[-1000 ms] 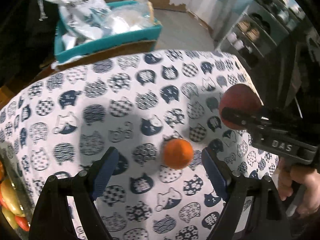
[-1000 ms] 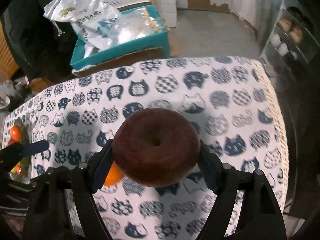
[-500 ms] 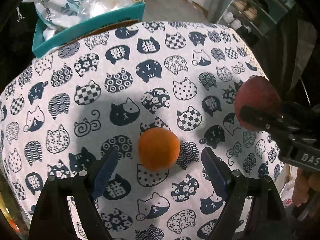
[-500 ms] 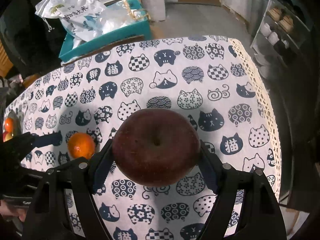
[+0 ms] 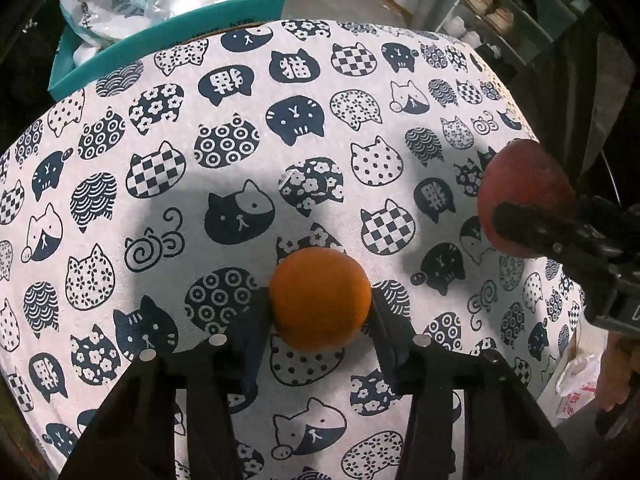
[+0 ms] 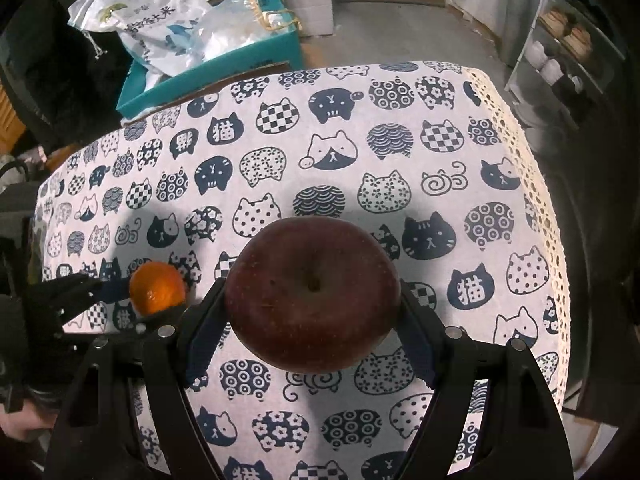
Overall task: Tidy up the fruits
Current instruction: 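Grasp the tangerine with the left tool while the right tool lifts the red apple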
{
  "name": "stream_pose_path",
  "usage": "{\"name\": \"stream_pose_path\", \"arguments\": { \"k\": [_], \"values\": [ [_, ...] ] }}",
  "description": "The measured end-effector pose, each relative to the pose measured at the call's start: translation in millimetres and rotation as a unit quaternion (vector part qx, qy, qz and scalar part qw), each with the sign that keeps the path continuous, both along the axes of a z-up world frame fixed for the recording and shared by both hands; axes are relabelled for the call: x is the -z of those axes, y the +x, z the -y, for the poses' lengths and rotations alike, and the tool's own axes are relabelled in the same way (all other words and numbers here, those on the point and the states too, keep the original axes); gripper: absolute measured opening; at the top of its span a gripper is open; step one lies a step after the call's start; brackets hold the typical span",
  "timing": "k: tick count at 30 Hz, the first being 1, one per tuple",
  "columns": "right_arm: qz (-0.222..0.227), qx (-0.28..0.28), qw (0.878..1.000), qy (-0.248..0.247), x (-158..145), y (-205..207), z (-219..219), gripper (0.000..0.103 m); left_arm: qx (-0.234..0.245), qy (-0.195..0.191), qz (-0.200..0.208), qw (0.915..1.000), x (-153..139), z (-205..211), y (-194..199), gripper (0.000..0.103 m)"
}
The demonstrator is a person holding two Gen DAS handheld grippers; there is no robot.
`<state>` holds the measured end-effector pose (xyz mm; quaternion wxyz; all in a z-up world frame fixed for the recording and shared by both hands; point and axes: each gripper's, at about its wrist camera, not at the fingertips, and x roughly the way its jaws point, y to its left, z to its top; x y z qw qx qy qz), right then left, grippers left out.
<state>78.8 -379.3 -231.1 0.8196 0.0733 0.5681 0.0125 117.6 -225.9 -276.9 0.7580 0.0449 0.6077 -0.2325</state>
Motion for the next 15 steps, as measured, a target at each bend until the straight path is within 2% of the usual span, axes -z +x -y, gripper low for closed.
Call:
{"name": "stream_pose_path", "arguments": {
  "k": [6,15],
  "values": [
    [0.004,-0.005,1.0,-0.005,-3.3,0.1,-4.6,0.078,0.007,0.006,0.031,0.9995,-15.9,-6.9,-4.9,0.047],
    [0.049,-0.025,0.998,-0.02,-41.6,-4.2,-18.8,0.078,0.01,-0.002,0.091,0.9958,-74.6,-19.7,-20.1,0.047]
  ]
}}
